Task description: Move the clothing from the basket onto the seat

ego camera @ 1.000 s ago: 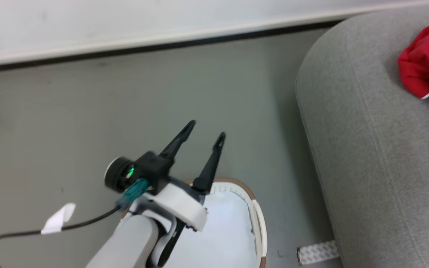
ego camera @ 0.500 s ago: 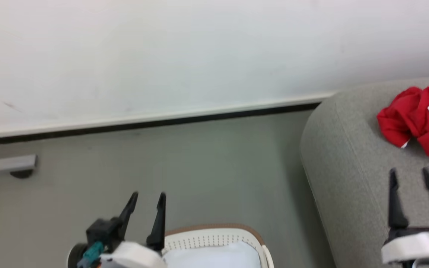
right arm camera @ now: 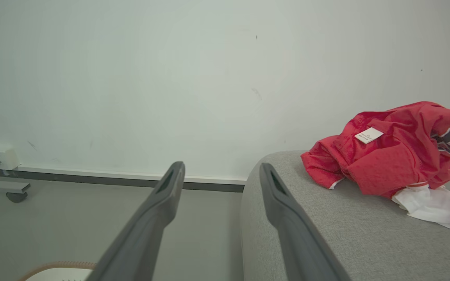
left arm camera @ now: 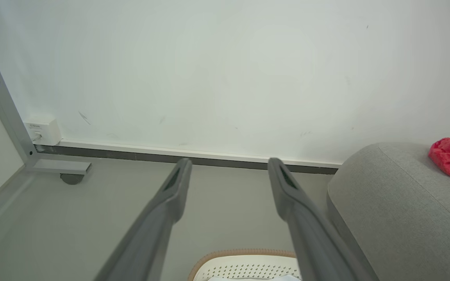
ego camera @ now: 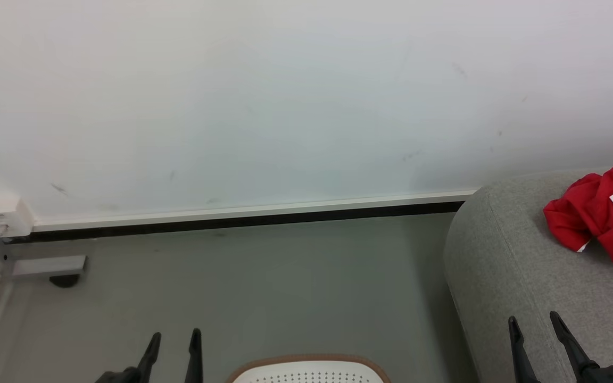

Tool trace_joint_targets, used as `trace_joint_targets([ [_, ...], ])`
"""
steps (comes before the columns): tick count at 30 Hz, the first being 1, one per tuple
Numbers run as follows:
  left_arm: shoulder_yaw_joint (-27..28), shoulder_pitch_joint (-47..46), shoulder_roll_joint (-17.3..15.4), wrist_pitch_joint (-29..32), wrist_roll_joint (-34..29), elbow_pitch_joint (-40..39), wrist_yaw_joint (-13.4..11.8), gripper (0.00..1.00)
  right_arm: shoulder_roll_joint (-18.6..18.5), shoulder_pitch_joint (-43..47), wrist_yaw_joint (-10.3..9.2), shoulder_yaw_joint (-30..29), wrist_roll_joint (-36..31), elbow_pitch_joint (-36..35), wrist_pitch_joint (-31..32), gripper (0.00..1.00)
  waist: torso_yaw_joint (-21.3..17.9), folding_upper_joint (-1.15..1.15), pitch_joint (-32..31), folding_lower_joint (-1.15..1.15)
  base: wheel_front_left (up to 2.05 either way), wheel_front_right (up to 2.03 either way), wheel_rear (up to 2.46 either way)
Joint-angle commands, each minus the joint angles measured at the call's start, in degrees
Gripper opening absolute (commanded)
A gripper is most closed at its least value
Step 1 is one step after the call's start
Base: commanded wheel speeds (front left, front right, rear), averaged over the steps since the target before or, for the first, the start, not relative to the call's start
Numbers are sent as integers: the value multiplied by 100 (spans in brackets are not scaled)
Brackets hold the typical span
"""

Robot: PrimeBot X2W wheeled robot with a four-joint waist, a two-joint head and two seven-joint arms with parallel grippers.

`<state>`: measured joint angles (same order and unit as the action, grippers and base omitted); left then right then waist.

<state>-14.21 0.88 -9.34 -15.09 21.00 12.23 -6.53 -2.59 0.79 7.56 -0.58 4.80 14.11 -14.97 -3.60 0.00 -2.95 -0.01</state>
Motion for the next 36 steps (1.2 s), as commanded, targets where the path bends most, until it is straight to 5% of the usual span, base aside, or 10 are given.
trace_joint_targets([
  [1, 57, 94, 17, -8, -116, -13, 23, 100, -37, 67, -15, -17, -42, 20, -13, 100, 3, 0, -33, 1, 0, 0, 0],
  [19, 619, 321, 421, -10, -550, 70, 605, 100, -34, 84, -15, -126, -1, 109, -14, 100, -5, 0, -165, 1, 0, 0, 0],
  [20, 623, 257, 423, 0, -540, 61, 602, 0, -4, 34, 0, -127, -1, 88, 0, 0, -5, 0, -166, 1, 0, 0, 0],
  [36, 878, 91, 506, 398, 769, 214, 714, 0, 35, -96, -1, -243, 1493, 237, 411, 0, 33, 0, -122, 1, 0, 0, 0],
])
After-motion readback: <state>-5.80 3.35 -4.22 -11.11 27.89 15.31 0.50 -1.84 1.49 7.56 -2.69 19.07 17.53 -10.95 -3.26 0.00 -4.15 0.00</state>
